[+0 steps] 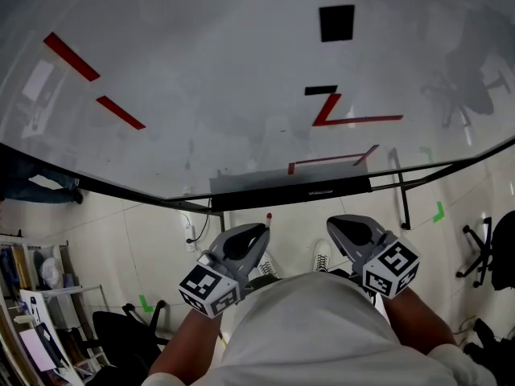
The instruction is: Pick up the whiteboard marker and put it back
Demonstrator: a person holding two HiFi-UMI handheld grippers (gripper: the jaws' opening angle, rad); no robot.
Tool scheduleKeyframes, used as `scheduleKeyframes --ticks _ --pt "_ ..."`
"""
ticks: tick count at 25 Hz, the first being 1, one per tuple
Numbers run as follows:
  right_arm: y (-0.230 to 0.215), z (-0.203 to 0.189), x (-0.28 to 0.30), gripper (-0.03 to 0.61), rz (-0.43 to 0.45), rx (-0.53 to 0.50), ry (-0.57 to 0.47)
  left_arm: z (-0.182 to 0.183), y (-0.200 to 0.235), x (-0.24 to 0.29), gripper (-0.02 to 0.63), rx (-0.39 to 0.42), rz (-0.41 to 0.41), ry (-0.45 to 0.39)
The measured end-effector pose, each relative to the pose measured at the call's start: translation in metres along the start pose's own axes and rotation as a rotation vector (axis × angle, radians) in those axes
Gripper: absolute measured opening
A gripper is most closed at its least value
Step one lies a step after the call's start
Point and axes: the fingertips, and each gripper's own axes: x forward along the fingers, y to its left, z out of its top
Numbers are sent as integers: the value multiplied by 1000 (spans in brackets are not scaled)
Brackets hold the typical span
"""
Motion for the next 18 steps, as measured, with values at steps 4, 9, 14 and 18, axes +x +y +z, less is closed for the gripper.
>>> scheduleKeyframes --ticks 4,9,14,18 --pt "1 0 0 2 2 3 -3 2 3 1 54 2 13 -10" --pt "-1 0 -1 2 -4 4 -4 5 3 1 55 6 16 -13" --pt "-1 0 -1 2 -6 5 -6 6 5 1 55 10 21 -6" --pt "-1 -1 0 2 -4 7 -4 4 9 1 55 14 27 -3"
